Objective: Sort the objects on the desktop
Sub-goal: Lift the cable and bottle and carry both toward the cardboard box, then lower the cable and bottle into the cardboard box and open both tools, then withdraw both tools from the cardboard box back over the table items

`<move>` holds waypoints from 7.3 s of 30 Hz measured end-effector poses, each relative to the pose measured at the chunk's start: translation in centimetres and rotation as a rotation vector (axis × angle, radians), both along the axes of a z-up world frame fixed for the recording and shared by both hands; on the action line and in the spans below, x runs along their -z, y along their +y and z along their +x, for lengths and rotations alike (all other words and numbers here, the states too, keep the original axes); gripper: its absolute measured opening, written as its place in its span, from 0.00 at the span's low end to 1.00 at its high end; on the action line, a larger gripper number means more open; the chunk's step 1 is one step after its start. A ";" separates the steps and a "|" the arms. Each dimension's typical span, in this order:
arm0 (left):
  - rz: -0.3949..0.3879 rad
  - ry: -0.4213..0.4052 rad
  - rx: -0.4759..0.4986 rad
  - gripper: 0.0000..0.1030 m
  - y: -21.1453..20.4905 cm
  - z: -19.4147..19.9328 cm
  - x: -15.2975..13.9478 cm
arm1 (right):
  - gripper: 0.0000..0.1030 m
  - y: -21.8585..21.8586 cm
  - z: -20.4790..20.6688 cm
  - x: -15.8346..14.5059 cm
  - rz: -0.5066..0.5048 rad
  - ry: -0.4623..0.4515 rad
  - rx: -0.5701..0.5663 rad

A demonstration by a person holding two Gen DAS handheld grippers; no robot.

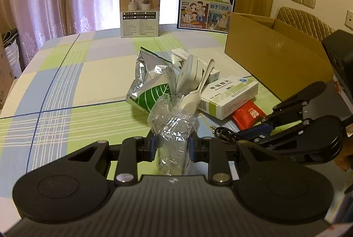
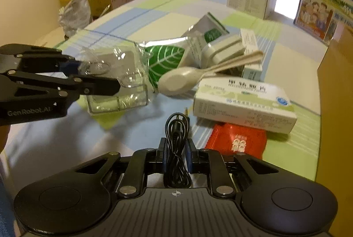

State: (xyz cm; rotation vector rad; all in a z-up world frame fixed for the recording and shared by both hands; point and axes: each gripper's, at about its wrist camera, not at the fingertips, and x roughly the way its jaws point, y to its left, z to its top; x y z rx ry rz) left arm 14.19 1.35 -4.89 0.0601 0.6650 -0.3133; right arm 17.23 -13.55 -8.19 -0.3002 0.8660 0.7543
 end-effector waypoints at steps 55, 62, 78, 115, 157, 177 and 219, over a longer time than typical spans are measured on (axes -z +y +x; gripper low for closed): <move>-0.043 -0.088 0.014 0.22 -13.3 -12.5 -13.3 | 0.12 -19.1 -13.7 -17.8 0.223 -0.187 0.485; -0.039 -0.084 0.044 0.22 -15.1 -12.2 -13.3 | 0.12 -20.8 -13.9 -17.7 0.200 -0.199 0.524; -0.042 -0.072 0.120 0.22 -19.2 -11.0 -13.0 | 0.12 -24.6 -13.3 -17.7 0.188 -0.204 0.586; -0.089 -0.051 0.164 0.22 -26.2 -3.1 -11.7 | 0.12 -27.6 -4.4 -16.5 0.125 -0.207 0.589; -0.151 -0.029 0.072 0.31 -23.0 -0.6 -10.1 | 0.31 -27.3 0.4 -15.1 0.158 -0.227 0.600; -0.144 -0.023 0.021 0.42 -19.6 -4.6 -10.9 | 0.84 -24.6 -6.5 -15.7 0.176 -0.159 0.569; -0.016 -0.066 -0.146 0.99 -9.3 -11.1 -11.1 | 0.98 -15.9 -12.0 -14.2 0.079 -0.076 0.390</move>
